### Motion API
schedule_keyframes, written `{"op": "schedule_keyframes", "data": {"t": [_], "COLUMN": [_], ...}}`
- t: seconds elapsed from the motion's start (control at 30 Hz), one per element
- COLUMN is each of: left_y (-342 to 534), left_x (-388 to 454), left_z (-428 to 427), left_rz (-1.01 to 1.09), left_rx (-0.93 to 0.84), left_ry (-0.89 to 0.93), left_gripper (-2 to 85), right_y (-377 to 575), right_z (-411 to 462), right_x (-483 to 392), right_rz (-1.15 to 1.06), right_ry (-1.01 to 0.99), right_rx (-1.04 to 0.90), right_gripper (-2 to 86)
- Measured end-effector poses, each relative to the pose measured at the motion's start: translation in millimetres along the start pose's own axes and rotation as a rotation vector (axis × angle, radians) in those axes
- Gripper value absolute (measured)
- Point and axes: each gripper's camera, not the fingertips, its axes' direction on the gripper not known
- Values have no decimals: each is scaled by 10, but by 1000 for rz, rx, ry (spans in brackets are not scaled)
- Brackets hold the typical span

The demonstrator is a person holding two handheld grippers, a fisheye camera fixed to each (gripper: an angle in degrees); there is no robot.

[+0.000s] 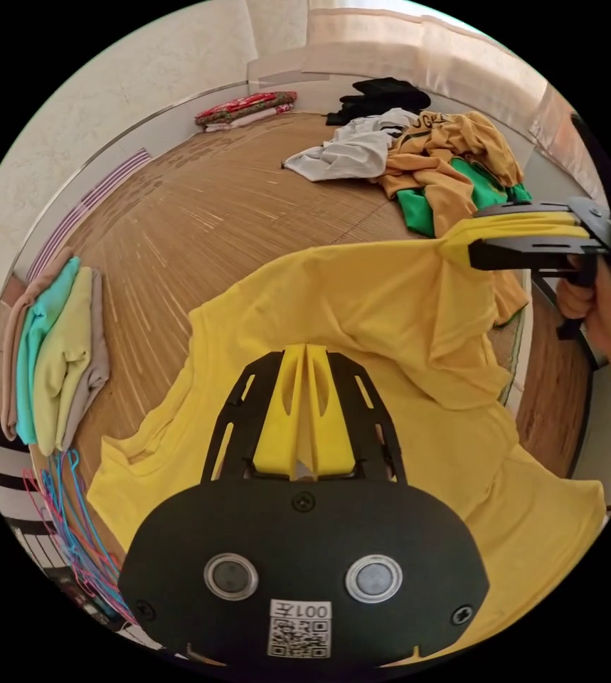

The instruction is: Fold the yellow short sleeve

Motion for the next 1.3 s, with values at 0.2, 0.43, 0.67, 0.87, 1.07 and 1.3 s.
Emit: {"op": "schedule_keyframes", "data": {"t": [0.2, 0.43, 0.67, 0.87, 1.07, 1.3], "left_y": [352, 832, 988, 869, 841, 795], "left_x": [-239, -665, -685, -459, -359, -653], "left_z": [-342, -541, -646, -618, -571, -807], "left_rz": [-127, -222, -122, 42, 88, 34], "left_rx": [8, -64, -50, -83, -100, -62], "left_ry": [-89, -52, 66, 213, 162, 34], "left_gripper": [-10, -10, -5, 64, 72, 0], "right_y": [-124, -82, 286, 568, 709, 628], "right_z": [-243, 208, 84, 231, 527, 220], "right_x": [-666, -1569, -1317, -1019, -1205, -975], "right_rz": [-171, -415, -319, -295, -338, -262], "right_ry": [-64, -264, 14, -36, 14, 38], "right_rx": [57, -112, -84, -205, -268, -126], "right_gripper": [22, 94, 128, 146, 139, 124]}}
